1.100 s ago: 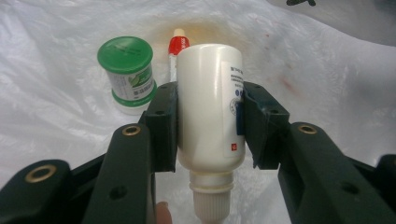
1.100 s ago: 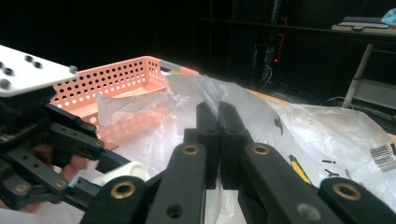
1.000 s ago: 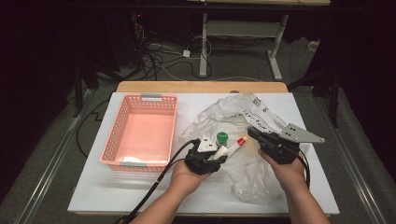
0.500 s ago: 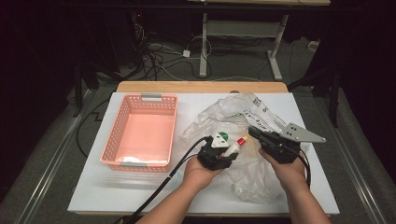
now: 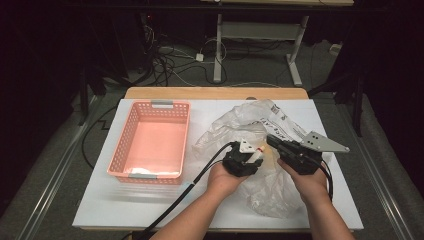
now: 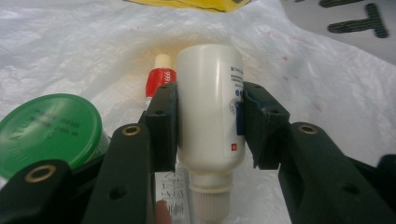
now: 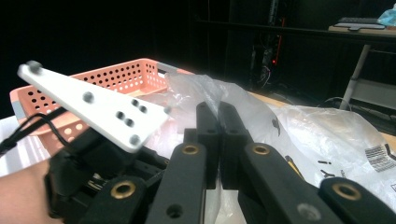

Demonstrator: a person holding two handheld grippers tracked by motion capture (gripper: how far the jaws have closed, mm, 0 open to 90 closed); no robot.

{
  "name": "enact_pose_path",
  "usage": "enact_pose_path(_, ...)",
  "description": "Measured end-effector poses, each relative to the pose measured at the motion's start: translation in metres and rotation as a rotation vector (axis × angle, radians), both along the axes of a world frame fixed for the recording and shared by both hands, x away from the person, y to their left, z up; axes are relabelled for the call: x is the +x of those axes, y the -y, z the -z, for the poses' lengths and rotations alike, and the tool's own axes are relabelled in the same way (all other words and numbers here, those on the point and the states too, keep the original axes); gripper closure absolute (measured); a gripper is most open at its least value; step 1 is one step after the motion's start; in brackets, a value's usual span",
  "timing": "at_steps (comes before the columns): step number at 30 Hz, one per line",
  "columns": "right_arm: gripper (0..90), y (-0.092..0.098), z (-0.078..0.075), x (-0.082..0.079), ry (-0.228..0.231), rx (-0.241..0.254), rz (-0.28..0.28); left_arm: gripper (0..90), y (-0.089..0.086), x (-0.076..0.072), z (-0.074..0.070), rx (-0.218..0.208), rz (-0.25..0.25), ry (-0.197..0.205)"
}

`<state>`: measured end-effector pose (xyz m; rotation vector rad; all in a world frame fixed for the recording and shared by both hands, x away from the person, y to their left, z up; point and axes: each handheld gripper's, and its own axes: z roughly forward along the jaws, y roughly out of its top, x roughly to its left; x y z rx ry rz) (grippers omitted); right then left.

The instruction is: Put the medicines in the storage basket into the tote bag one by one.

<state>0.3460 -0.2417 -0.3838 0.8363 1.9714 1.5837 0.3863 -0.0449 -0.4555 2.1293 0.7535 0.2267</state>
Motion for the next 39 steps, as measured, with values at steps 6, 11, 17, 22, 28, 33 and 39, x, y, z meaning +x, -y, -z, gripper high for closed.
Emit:
enact_pose_path(6,90.0,0.0,0.001,0.0,-0.007,0.001,0.002,58.0,0.01,0.005,0.011,0.01,0.006,-0.032)
enact_pose_path(11,90.0,0.001,0.001,0.0,-0.009,0.003,0.003,57.7,0.014,0.004,0.016,0.016,0.017,-0.04)
enact_pose_path(17,90.0,0.0,0.001,0.001,-0.005,0.001,-0.001,47.6,0.011,0.001,0.01,-0.007,0.037,-0.032)
enact_pose_path(22,90.0,0.0,0.001,0.0,-0.006,0.001,0.0,44.0,0.0,-0.008,0.002,-0.037,0.05,-0.024)
enact_pose_path(28,90.0,0.0,0.001,0.0,-0.003,-0.005,0.0,40.2,-0.025,-0.022,-0.003,-0.062,0.047,-0.001)
enact_pose_path(33,90.0,0.0,0.001,0.0,-0.006,-0.008,0.002,37.2,-0.053,-0.037,-0.005,-0.075,0.037,0.018)
enact_pose_path(39,90.0,-0.002,0.002,-0.001,-0.006,-0.011,0.003,30.4,-0.084,-0.056,-0.003,-0.069,0.019,0.021)
